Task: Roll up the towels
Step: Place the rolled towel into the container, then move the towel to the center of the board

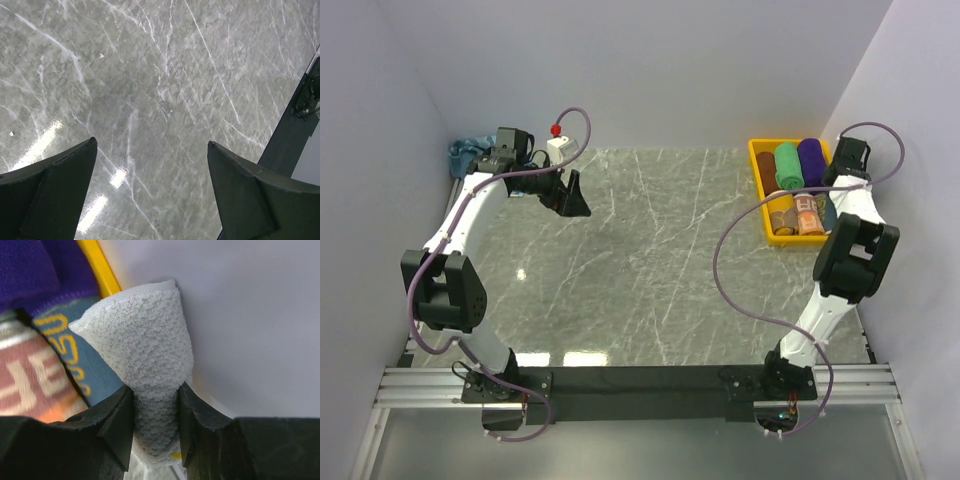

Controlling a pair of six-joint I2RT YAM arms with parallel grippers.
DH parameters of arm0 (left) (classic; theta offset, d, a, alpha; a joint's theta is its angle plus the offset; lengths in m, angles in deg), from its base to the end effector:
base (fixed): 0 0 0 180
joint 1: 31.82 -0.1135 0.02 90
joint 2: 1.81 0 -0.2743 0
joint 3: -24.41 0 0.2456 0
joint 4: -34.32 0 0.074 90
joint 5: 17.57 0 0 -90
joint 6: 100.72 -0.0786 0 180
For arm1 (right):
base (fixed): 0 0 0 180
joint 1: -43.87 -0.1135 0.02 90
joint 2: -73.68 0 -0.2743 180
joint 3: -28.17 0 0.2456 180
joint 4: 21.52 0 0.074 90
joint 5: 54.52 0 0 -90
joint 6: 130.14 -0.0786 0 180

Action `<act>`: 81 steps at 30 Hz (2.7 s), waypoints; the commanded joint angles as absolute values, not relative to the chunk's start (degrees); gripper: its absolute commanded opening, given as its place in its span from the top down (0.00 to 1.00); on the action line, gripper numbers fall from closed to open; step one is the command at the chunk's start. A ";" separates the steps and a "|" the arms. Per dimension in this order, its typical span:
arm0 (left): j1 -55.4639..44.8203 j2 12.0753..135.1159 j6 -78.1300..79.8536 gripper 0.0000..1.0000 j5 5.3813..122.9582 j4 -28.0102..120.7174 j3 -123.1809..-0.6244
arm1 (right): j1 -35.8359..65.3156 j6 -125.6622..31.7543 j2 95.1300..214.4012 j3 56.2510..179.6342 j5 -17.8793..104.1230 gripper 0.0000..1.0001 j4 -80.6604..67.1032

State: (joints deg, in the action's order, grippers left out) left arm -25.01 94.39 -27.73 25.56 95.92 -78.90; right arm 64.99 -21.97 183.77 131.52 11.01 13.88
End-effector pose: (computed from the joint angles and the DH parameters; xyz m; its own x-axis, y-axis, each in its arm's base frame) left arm 0.3581 -0.1005 0.3126 -0.6261 0.2762 -0.7292 0.7165 0.5728 -0.3982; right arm 0.4230 -0.1983 0.2446 -0.7863 -0.0005 -0.6179 0.3887 0.7769 -0.4953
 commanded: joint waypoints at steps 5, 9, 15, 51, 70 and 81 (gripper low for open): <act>-24.79 91.97 -26.89 0.01 25.94 94.86 -79.65 | 61.54 -18.43 187.85 131.97 10.08 1.00 9.24; -24.79 91.62 -27.33 0.00 26.46 94.69 -79.21 | 59.08 -18.52 187.68 129.76 10.69 1.00 8.18; -24.79 91.71 -27.86 0.01 26.55 94.95 -78.68 | 58.54 -18.87 188.03 129.23 10.87 1.00 9.15; -28.21 95.57 -18.55 0.01 34.89 88.46 -83.16 | 60.13 -21.51 173.89 133.01 21.66 0.19 25.75; -34.36 134.49 -27.33 0.03 77.18 86.60 -117.24 | 49.23 -21.94 159.03 130.46 34.95 0.09 37.44; -37.27 142.85 -25.57 0.29 70.68 89.15 -120.08 | 49.14 -21.68 159.38 131.07 33.63 0.09 39.29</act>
State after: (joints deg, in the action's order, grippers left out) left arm -37.43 142.70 -25.46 73.45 88.73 -119.82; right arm 48.95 -21.24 160.16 129.83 34.42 38.21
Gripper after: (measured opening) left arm 0.743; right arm 0.908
